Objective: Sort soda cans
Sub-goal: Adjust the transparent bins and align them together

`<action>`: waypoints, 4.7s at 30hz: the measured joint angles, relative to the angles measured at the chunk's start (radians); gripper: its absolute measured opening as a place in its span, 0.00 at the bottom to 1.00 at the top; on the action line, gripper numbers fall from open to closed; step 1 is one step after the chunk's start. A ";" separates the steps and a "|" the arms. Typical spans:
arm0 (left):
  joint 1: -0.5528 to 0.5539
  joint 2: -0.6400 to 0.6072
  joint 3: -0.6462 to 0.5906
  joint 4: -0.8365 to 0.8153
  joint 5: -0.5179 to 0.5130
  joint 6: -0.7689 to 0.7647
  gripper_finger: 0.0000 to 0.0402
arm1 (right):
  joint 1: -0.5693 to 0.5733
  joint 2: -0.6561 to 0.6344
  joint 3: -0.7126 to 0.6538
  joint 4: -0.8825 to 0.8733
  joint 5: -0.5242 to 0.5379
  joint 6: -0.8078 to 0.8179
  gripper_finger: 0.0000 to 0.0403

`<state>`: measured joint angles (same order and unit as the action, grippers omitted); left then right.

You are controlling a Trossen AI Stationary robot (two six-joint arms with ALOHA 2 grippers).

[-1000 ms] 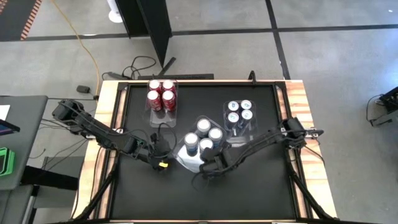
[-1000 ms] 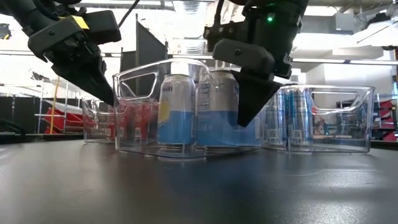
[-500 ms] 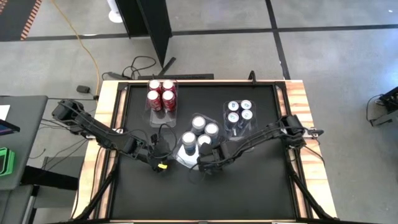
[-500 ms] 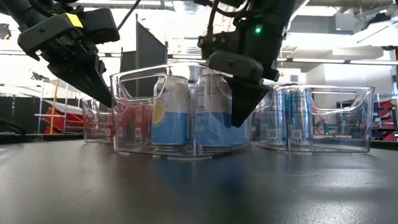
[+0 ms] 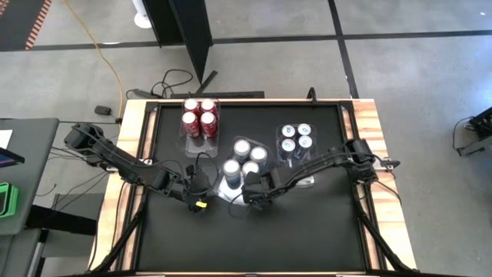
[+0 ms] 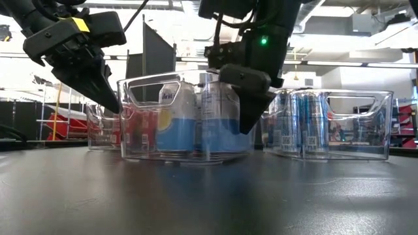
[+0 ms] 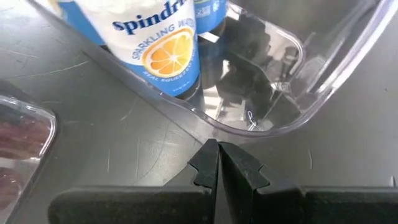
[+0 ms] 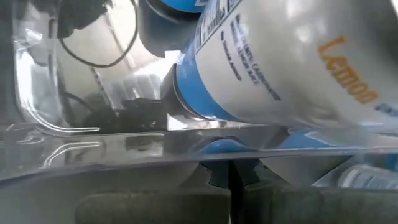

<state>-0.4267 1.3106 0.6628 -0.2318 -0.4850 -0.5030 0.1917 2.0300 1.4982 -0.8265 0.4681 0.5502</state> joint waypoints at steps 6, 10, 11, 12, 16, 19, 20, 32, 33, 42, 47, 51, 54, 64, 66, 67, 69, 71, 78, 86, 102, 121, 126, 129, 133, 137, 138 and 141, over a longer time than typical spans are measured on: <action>0.000 0.000 0.000 0.002 0.010 0.003 0.04 | -0.010 0.001 0.000 0.007 0.010 -0.113 0.01; -0.001 0.000 0.000 0.008 0.021 0.010 0.04 | -0.016 0.002 0.000 0.013 0.021 -0.219 0.01; -0.001 0.000 0.000 0.010 0.024 0.012 0.04 | -0.019 0.002 0.000 0.015 0.022 -0.242 0.01; -0.001 0.000 0.000 0.011 0.026 0.012 0.04 | -0.022 0.002 0.000 0.015 0.022 -0.262 0.01; -0.001 0.000 0.000 0.019 0.039 0.013 0.04 | -0.037 0.002 0.000 0.016 0.022 -0.323 0.01; -0.001 0.001 0.000 0.025 0.040 0.013 0.04 | -0.048 0.002 0.000 0.019 0.014 -0.357 0.01; -0.001 0.001 0.000 0.026 0.040 0.013 0.04 | -0.051 0.002 0.000 0.020 0.014 -0.370 0.01; -0.002 0.001 0.002 0.026 0.039 0.016 0.04 | -0.083 0.002 0.000 0.040 0.035 -0.481 0.01; -0.002 0.001 0.003 0.016 0.038 0.005 0.04 | -0.083 0.002 0.001 0.035 0.040 -0.478 0.01; -0.007 -0.001 0.005 -0.015 0.006 -0.037 0.04 | -0.046 0.002 0.004 -0.011 0.049 -0.356 0.01; -0.012 -0.001 0.005 -0.012 -0.005 -0.057 0.04 | -0.003 0.000 0.006 -0.066 0.048 -0.267 0.01; -0.038 -0.002 0.005 -0.015 -0.014 -0.084 0.04 | 0.048 0.000 0.006 -0.101 0.047 -0.203 0.01; -0.059 -0.002 0.005 -0.016 -0.013 -0.102 0.04 | 0.091 0.000 0.006 -0.100 0.034 -0.160 0.01; -0.140 -0.002 0.005 -0.021 0.012 -0.149 0.04 | 0.233 -0.016 0.003 -0.093 -0.034 -0.028 0.01; -0.159 -0.002 0.005 -0.020 0.012 -0.144 0.04 | 0.264 -0.029 0.003 -0.067 -0.051 -0.026 0.01; -0.168 -0.002 0.004 -0.015 0.011 -0.137 0.04 | 0.280 -0.036 0.003 -0.046 -0.060 -0.033 0.01; -0.183 -0.002 0.004 0.010 0.003 -0.114 0.04 | 0.308 -0.051 0.003 0.017 -0.092 -0.065 0.01; -0.192 -0.002 0.004 0.052 -0.019 -0.074 0.04 | 0.331 -0.061 0.003 0.114 -0.115 -0.117 0.01; -0.195 0.052 0.003 0.228 -0.033 0.075 0.04 | 0.329 -0.052 0.003 0.377 -0.120 -0.197 0.01; -0.158 0.220 0.002 0.337 -0.046 0.090 0.04 | 0.245 0.011 0.002 0.369 -0.034 -0.132 0.00; 0.011 0.269 0.001 0.350 -0.072 0.090 0.04 | 0.104 0.047 0.004 0.291 0.015 -0.132 0.00; 0.178 0.269 0.002 0.356 -0.046 0.167 0.04 | -0.061 0.049 0.002 0.206 0.001 -0.252 0.00; 0.211 0.269 0.002 0.355 -0.044 0.169 0.04 | -0.103 0.050 0.002 0.188 0.007 -0.293 0.00; 0.223 0.269 0.002 0.356 -0.034 0.169 0.04 | -0.112 0.050 0.002 0.187 0.007 -0.332 0.00; 0.216 0.269 0.002 0.371 -0.018 0.162 0.04 | -0.080 0.048 0.000 0.173 0.008 -0.356 0.00; 0.190 0.248 0.003 0.410 -0.017 0.178 0.04 | -0.012 0.036 -0.001 0.164 0.008 -0.354 0.00; 0.182 0.236 0.007 0.417 -0.017 0.185 0.04 | 0.008 0.032 -0.001 0.166 0.008 -0.344 0.00; 0.151 0.188 0.020 0.417 -0.017 0.208 0.04 | 0.069 0.009 0.000 0.152 0.010 -0.315 0.00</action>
<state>-0.2753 1.4987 0.6831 0.1849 -0.5025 -0.2950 0.2610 2.0385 1.4982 -0.6745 0.4784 0.2350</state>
